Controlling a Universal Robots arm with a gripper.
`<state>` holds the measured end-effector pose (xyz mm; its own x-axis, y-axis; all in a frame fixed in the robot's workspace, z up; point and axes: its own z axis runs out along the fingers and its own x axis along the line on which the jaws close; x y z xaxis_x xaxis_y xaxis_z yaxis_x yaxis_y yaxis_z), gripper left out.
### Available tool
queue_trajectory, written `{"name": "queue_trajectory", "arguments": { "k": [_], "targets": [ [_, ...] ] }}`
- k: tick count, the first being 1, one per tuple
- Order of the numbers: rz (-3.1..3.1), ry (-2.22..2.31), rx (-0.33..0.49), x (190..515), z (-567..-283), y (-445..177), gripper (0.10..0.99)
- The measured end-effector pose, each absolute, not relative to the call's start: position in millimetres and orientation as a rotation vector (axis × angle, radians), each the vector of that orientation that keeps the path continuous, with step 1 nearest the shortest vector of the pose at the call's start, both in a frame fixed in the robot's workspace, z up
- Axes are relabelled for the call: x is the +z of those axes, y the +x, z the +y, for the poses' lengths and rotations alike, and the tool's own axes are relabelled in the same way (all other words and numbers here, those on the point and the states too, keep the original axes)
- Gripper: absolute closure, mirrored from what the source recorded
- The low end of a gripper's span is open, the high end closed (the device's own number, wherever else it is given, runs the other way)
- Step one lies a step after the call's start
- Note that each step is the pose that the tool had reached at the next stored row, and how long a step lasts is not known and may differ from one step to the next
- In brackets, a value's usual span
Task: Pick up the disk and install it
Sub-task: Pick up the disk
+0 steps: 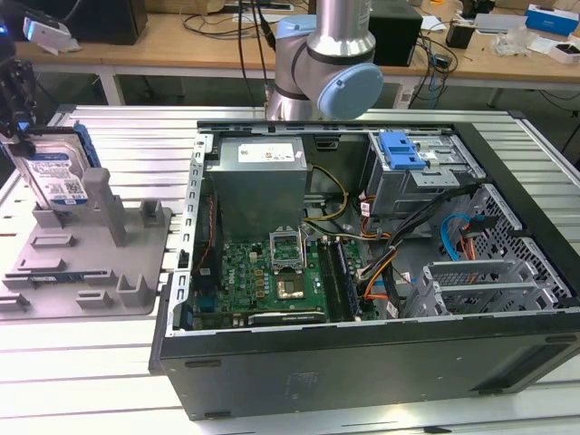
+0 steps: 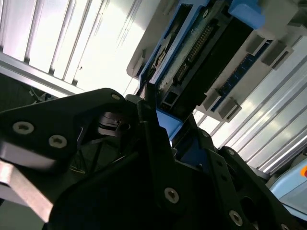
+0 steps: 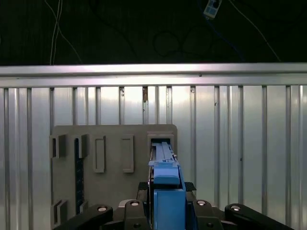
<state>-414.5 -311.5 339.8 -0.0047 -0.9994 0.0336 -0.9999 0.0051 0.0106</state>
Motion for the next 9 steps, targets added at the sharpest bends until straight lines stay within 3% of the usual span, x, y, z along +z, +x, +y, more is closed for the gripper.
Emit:
{"name": "queue_trajectory", "arguments": {
  "k": [9],
  "targets": [
    [-2.204,2.194,0.025,370.9,-311.5,-413.9,0.722]
  ]
}}
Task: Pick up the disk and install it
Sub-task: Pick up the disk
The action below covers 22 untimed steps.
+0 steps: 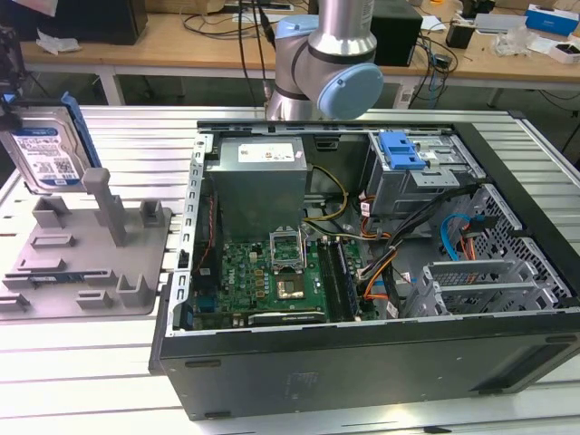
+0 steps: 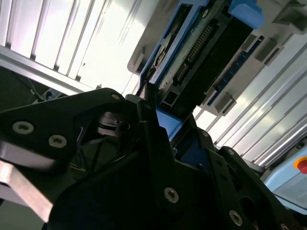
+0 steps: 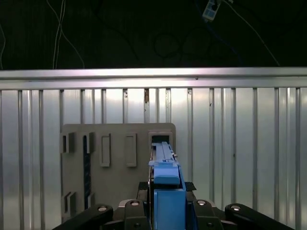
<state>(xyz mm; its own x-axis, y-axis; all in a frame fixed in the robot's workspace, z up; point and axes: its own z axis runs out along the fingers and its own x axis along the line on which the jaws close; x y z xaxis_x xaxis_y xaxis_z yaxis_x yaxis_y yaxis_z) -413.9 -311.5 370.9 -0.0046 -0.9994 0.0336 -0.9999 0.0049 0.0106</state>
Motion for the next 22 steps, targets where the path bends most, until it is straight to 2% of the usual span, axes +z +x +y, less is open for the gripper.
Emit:
{"name": "queue_trajectory", "arguments": {
  "k": [22],
  "targets": [
    [-2.204,2.194,0.025,435.6,-311.5,-411.8,0.722]
  ]
}}
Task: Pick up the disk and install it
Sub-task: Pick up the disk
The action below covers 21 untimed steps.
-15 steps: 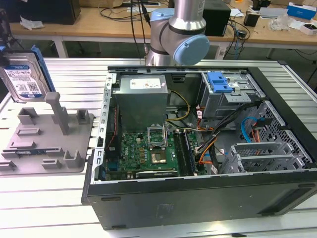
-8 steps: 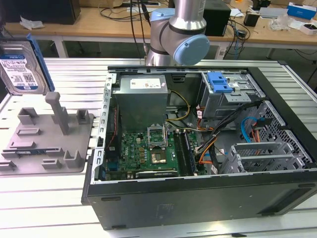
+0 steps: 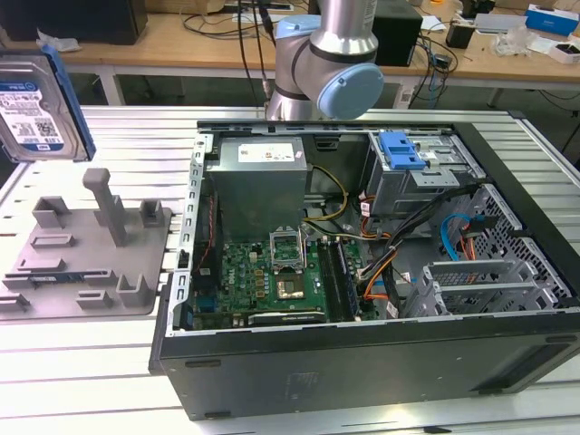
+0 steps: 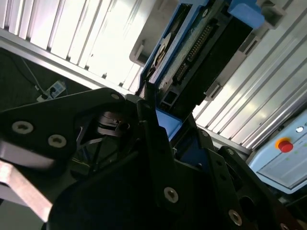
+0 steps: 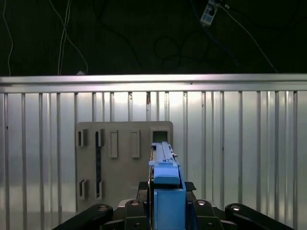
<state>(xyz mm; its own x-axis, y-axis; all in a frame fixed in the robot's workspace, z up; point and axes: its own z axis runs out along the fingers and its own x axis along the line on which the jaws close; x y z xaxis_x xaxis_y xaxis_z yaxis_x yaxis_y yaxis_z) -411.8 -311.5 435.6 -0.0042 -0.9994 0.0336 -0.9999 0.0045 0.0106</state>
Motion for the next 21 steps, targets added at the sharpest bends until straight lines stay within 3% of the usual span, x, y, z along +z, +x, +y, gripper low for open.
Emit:
{"name": "queue_trajectory", "arguments": {
  "k": [21],
  "targets": [
    [-2.203,2.196,0.025,471.4,-311.5,-410.9,0.722]
  ]
}}
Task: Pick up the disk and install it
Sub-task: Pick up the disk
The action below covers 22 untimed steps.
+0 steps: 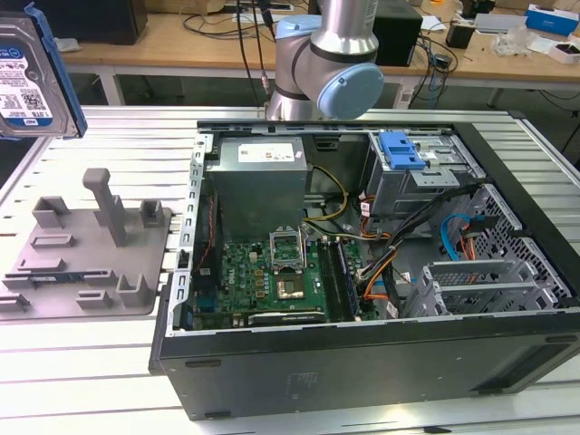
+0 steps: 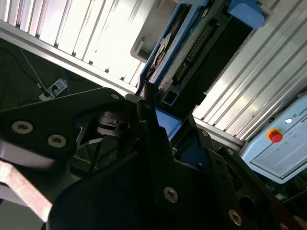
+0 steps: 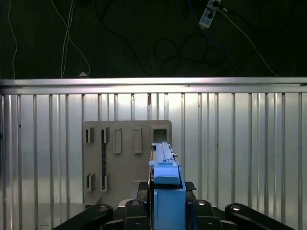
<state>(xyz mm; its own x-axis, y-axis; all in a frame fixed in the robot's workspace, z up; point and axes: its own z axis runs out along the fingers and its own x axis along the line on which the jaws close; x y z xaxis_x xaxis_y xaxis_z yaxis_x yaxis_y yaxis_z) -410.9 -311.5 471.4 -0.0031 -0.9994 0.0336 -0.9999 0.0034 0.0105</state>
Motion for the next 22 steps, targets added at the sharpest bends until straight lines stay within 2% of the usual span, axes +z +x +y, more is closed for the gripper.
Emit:
{"name": "queue_trajectory", "arguments": {
  "k": [9,22],
  "targets": [
    [-2.202,2.196,0.025,471.6,-312.7,-408.5,0.722],
    [-2.202,2.196,0.025,471.5,-330.5,-363.8,0.722]
  ]
}}
